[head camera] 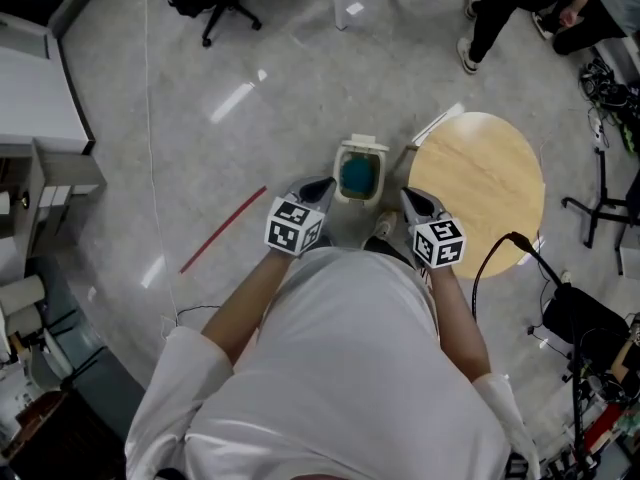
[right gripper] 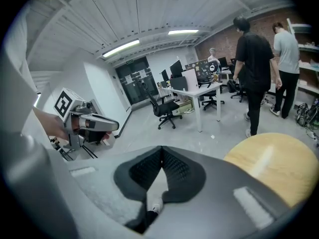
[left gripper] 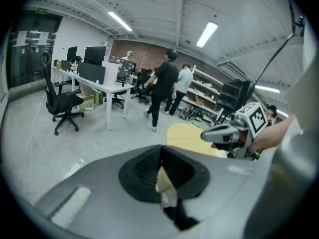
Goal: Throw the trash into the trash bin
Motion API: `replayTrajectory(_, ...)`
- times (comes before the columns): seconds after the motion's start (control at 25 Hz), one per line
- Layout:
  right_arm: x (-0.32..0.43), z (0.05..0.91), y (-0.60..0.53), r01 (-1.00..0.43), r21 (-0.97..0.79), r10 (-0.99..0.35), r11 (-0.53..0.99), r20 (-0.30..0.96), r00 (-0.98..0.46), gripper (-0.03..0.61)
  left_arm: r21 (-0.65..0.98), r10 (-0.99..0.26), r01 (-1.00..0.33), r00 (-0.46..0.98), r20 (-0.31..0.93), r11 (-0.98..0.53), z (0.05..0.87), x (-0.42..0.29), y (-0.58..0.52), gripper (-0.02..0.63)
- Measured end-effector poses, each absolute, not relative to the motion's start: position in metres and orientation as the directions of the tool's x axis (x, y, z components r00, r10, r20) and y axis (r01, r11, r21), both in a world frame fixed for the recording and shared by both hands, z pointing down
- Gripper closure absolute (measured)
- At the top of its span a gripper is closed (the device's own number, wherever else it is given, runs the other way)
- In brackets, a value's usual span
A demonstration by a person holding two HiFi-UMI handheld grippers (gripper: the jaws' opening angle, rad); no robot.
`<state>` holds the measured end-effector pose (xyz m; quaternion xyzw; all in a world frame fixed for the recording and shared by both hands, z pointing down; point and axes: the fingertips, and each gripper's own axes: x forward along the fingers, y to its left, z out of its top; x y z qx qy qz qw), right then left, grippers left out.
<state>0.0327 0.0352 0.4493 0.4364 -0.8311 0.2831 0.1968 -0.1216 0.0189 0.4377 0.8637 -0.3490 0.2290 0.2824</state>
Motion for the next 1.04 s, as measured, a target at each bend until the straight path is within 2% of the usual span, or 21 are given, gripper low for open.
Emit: replayTrajectory(1.04, 0.036, 0.436, 0.037, -0.838, -0.305, -0.643, 0.453, 0.539, -0.544, 0.578, 0.335, -0.491, -0.735, 0.655, 0.575, -0.589, 0.432, -0.112, 0.022, 0.610)
